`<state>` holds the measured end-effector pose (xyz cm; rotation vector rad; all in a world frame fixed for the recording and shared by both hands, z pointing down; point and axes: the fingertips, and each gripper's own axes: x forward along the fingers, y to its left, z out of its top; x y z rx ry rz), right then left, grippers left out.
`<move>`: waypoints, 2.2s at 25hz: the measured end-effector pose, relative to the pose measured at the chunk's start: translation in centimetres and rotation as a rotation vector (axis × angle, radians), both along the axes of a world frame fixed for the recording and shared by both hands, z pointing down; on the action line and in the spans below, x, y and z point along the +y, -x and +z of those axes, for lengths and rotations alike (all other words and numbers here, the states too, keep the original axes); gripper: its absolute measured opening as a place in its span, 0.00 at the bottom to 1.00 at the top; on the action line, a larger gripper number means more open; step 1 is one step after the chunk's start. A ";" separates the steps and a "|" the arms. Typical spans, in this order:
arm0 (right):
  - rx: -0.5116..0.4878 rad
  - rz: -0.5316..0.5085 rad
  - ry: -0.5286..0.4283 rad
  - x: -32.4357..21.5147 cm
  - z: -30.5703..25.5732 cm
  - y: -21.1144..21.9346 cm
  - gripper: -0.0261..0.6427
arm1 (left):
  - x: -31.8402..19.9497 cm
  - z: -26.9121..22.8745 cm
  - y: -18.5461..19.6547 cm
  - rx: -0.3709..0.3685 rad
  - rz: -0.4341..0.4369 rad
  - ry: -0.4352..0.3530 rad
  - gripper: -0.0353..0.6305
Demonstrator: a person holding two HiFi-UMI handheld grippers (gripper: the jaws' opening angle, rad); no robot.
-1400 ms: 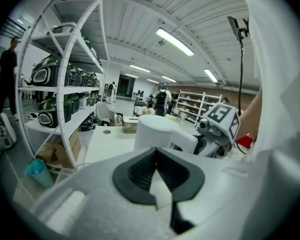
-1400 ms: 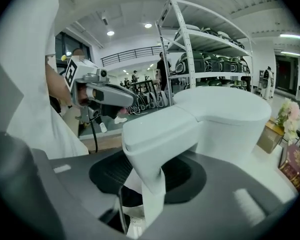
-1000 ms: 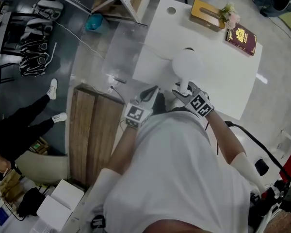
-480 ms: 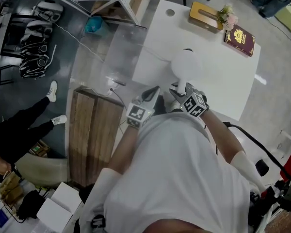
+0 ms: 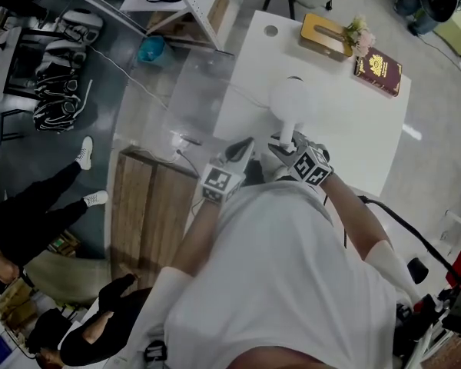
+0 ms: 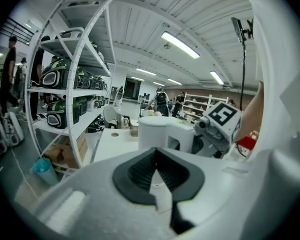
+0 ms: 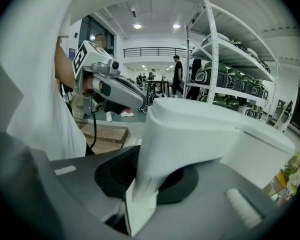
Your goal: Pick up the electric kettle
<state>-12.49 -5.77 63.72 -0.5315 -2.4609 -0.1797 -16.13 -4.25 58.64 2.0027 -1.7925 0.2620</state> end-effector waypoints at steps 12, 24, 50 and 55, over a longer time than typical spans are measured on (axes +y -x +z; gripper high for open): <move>-0.052 0.068 -0.016 -1.9 -4.0 1.4 0.16 | -1.2 -0.2 0.7 0.005 0.046 -0.027 0.05; -0.058 0.229 -0.016 -6.0 -5.4 -1.0 0.16 | -6.2 -0.6 -1.5 0.005 0.197 -0.060 0.05; 0.004 0.635 0.032 -18.2 -1.7 -6.9 0.17 | -14.9 -0.6 -6.0 0.000 0.541 -0.026 0.06; 0.012 0.670 0.058 -19.6 -0.5 -7.0 0.17 | -15.5 0.2 -6.3 -0.005 0.571 -0.016 0.05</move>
